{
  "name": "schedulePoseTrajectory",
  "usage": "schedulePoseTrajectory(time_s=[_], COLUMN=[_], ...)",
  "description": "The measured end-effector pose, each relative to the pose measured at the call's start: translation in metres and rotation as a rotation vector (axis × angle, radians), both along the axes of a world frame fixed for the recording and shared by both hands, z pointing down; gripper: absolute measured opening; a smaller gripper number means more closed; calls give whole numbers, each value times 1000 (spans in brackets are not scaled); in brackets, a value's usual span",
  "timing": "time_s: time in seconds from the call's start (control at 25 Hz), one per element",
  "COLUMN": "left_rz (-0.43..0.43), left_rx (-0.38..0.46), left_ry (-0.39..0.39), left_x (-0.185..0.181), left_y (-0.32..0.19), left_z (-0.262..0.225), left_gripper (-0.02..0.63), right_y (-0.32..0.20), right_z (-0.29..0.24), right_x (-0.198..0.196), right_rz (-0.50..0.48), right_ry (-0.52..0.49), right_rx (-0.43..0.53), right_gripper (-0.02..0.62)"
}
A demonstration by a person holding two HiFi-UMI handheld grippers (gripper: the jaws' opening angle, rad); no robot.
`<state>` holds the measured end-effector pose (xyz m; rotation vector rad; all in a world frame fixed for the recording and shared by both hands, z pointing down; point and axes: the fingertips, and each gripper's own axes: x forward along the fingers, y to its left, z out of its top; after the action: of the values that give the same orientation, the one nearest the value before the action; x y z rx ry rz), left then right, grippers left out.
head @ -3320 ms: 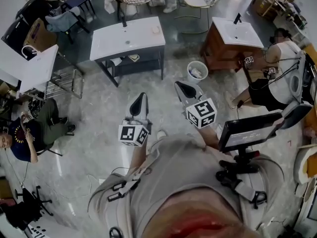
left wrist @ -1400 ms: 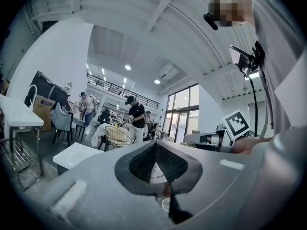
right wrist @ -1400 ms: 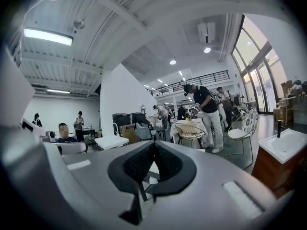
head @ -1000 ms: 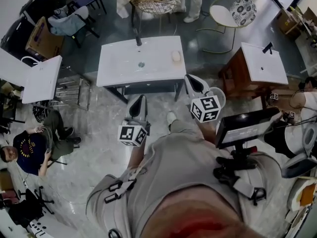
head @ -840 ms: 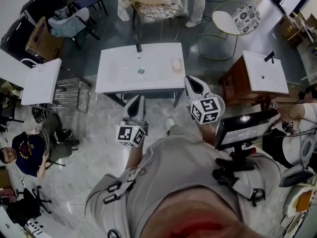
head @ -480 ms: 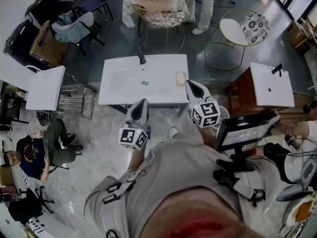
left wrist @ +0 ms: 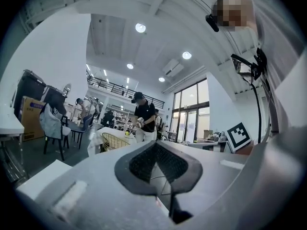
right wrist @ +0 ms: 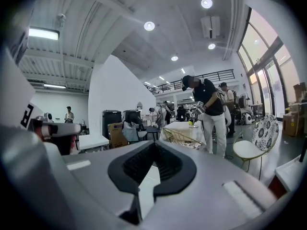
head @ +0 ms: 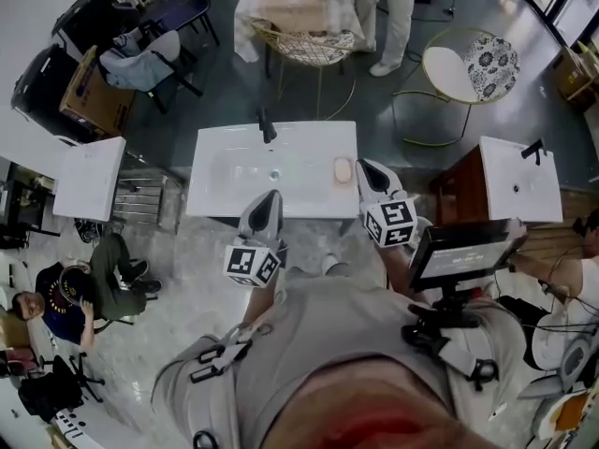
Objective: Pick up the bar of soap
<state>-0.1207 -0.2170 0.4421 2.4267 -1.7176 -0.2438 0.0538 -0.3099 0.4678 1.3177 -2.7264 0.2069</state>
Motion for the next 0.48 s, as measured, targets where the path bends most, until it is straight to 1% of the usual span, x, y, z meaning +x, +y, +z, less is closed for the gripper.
schedulePoseTrajectory(time_s=[0.12,0.16,0.28,0.48], left_rz=[-10,-13,3,75], left_rx=[4,19,75,134], left_ry=[76,84,82,83], left_x=[-5,-6,-7,4], left_y=[-16,-22,-34,-47], left_z=[-13,-20,-40,-75], left_gripper=[-6,-6,-6,-6], right_y=[-13,-17,-20,-14], right_z=[-12,-18,-33,-52], right_x=[7,11,18,25], right_rz=[30,41,79,139], right_ry=[28,32,10,-35], right_rx=[39,59,98,114], right_gripper=[2,2,2,3])
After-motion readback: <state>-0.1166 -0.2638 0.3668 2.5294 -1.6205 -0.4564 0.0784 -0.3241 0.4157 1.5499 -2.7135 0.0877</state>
